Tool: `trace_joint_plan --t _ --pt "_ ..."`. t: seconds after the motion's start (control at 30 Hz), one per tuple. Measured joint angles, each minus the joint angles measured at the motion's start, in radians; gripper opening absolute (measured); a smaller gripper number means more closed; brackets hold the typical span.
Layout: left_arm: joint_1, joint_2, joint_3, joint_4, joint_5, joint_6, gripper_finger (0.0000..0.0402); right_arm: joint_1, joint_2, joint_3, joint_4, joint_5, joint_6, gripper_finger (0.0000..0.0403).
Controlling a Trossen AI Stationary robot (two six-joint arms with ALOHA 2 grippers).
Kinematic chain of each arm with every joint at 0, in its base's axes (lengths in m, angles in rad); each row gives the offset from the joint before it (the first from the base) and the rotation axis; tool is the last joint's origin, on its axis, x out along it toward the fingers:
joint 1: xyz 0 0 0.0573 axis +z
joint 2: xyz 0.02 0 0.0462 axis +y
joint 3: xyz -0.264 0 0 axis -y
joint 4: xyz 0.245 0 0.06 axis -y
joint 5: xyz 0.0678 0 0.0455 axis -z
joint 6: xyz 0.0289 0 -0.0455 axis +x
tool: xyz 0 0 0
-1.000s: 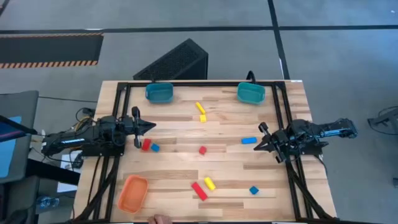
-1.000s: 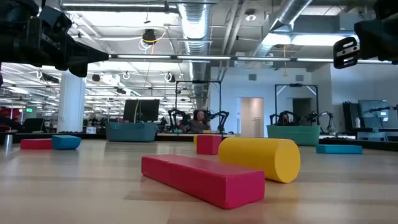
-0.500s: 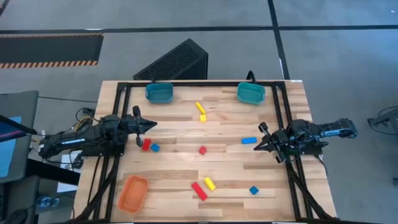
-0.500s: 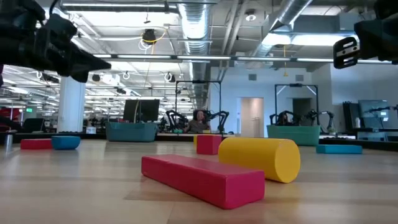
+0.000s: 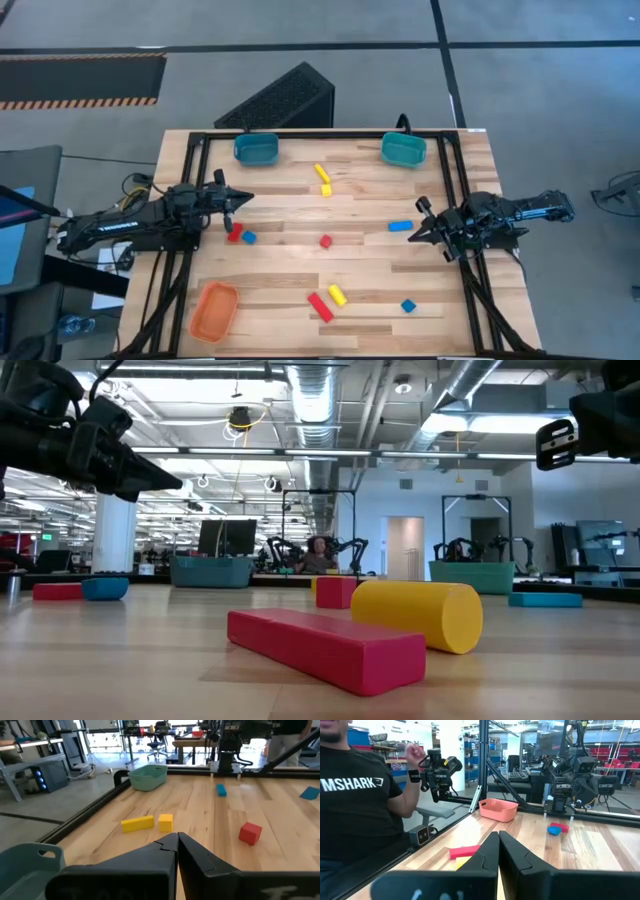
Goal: Sort & place blocks by color
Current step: Put the top right blue block into the green bin
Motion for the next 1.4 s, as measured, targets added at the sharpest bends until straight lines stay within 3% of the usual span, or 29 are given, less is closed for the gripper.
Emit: trace_joint_plan --t 0.23,0.3,0.43,0.53,0.73,0.83,0.93,1.07,1.2,1.4 --pt "0.0 0.0 0.0 0.002 -0.023 0.026 0.0 0.0 0.0 0.0 0.0 0.0 0.0 0.0021" --pt "0.005 0.001 0.0 0.027 -0.132 0.093 0.0 0.0 0.0 0.0 0.0 0.0 0.0 0.0021" --pt "0.009 0.0 0.0 0.049 -0.32 0.373 0.0 -0.001 0.0 0.0 0.031 0.0 0.0 0.0021" --pt "0.009 0.002 0.0 0.052 -0.399 0.503 0.0 -0.007 -0.002 0.001 0.053 0.0 -0.043 0.0021" --pt "0.009 0.0 0.013 0.032 -0.408 0.493 0.0 -0.004 -0.001 0.001 0.065 0.0 0.006 0.0021" --pt "0.016 -0.001 0.026 0.139 -0.437 0.496 0.0 -0.006 -0.001 0.001 0.1 0.009 0.003 0.0021" --pt "0.016 0.0 0.028 0.244 -0.407 0.434 0.0 -0.018 -0.001 0.001 0.201 0.172 -0.032 0.0021" --pt "0.016 0.0 0.028 0.277 -0.287 0.199 0.0 -0.053 -0.001 0.0 0.273 0.579 0.014 0.0021" --pt "0.019 0.002 0.026 0.275 -0.333 0.22 0.0 -0.11 0.003 0.0 0.268 0.93 0.097 0.0021" --pt "0.02 0.002 0.019 0.429 -0.439 0.273 0.0 -0.254 0.007 0.0 0.314 1.144 0.181 0.0021"
